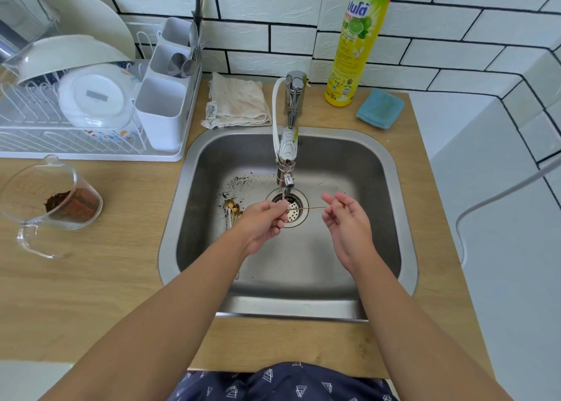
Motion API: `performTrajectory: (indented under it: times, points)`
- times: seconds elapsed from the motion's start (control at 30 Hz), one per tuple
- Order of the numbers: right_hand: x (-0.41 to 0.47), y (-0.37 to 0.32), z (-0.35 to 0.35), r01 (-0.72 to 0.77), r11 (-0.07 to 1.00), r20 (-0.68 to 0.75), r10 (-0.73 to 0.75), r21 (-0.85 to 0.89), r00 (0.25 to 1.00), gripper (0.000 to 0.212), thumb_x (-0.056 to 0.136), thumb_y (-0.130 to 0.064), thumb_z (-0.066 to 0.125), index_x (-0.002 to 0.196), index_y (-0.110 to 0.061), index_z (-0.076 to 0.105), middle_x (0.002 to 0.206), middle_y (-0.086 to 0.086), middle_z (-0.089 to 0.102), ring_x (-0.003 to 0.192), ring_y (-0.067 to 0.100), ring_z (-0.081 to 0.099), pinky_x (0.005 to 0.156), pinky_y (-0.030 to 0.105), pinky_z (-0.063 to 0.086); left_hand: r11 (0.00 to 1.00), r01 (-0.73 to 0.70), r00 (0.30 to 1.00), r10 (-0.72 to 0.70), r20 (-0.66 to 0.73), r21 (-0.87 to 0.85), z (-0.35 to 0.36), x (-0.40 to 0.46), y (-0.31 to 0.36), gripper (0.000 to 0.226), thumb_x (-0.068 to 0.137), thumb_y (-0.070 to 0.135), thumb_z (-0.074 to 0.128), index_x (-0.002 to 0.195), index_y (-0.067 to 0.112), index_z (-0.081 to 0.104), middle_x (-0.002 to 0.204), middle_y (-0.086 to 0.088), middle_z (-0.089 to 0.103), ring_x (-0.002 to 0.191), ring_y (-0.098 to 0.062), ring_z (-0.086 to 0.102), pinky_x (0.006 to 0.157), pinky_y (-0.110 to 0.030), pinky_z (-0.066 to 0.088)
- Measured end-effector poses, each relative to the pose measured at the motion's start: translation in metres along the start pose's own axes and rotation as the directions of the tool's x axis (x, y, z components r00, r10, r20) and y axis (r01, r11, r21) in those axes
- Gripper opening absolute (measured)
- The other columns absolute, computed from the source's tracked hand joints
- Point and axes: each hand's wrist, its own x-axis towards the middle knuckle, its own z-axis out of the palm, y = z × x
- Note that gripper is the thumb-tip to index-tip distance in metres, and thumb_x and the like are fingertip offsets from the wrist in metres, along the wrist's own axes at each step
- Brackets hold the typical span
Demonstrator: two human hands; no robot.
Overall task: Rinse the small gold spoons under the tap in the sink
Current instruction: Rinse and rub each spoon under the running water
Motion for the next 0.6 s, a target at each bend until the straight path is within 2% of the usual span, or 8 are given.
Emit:
performTrajectory:
  times: [0.1,0.23,0.3,0.4,0.5,0.6]
  points:
    - [-0.001,0.005,0.002,-0.003,1.0,-0.007,0.003,0.0,1.0,0.017,0.106,0.001,0.047,0.114,-0.008,0.058,0.108,0.011,0.072,0.079,0.011,0.063,0.076,0.021,0.058,0.996,-0.003,0.998,-0.001,-0.056,-0.084,0.006,0.0,0.0,0.02,0.095,0.028,0.065,0.091,0.009,0.068,0.064,0.001,0.065,0.05,-0.005,0.057,0.047,-0.016,0.048]
    - [-0.001,0.003,-0.004,0.009,1.0,-0.066,-0.008,0.012,0.998,0.017,0.106,0.001,0.047,0.112,-0.01,0.06,0.105,0.011,0.069,0.08,0.012,0.064,0.075,0.021,0.059,0.989,0.005,0.998,0.004,0.055,-0.151,0.01,0.0,0.001,0.018,0.102,0.01,0.051,0.107,0.0,0.065,0.075,-0.005,0.074,0.068,-0.011,0.072,0.064,-0.02,0.057]
    - [-0.001,0.002,-0.007,0.006,1.0,-0.071,-0.006,0.005,0.997,0.017,0.106,0.0,0.048,0.112,-0.01,0.06,0.104,0.011,0.069,0.08,0.012,0.065,0.074,0.021,0.059,0.994,0.001,0.999,0.005,0.05,-0.109,0.015,-0.002,0.001,0.018,0.102,0.015,0.053,0.103,0.003,0.067,0.074,-0.004,0.069,0.059,-0.009,0.066,0.056,-0.02,0.054]
    - [-0.002,0.004,-0.006,-0.006,1.0,-0.027,0.006,-0.015,1.0,0.016,0.106,-0.001,0.048,0.113,-0.009,0.06,0.101,0.01,0.071,0.078,0.011,0.067,0.074,0.022,0.059,0.994,-0.004,0.996,-0.006,-0.088,-0.111,0.023,0.001,0.0,0.03,0.101,0.035,0.055,0.087,0.01,0.065,0.057,0.004,0.053,0.042,-0.006,0.042,0.039,-0.018,0.036]
    - [-0.002,0.004,-0.004,0.001,1.0,-0.002,-0.001,-0.02,1.0,0.015,0.106,-0.002,0.049,0.113,-0.01,0.06,0.098,0.007,0.075,0.078,0.009,0.071,0.075,0.022,0.059,0.991,-0.013,0.992,-0.004,-0.124,-0.131,0.024,0.005,0.0,0.03,0.102,0.034,0.052,0.089,0.011,0.065,0.056,0.006,0.051,0.043,-0.005,0.037,0.04,-0.017,0.032]
    - [-0.001,0.003,-0.005,0.028,0.996,-0.018,-0.029,-0.08,0.999,0.01,0.106,-0.009,0.055,0.109,-0.012,0.063,0.091,0.004,0.075,0.075,0.009,0.069,0.073,0.021,0.057,0.995,0.016,0.999,-0.02,-0.043,-0.102,0.021,0.004,0.003,0.019,0.099,0.021,0.057,0.097,0.007,0.069,0.064,0.003,0.056,0.049,-0.005,0.042,0.046,-0.018,0.035]
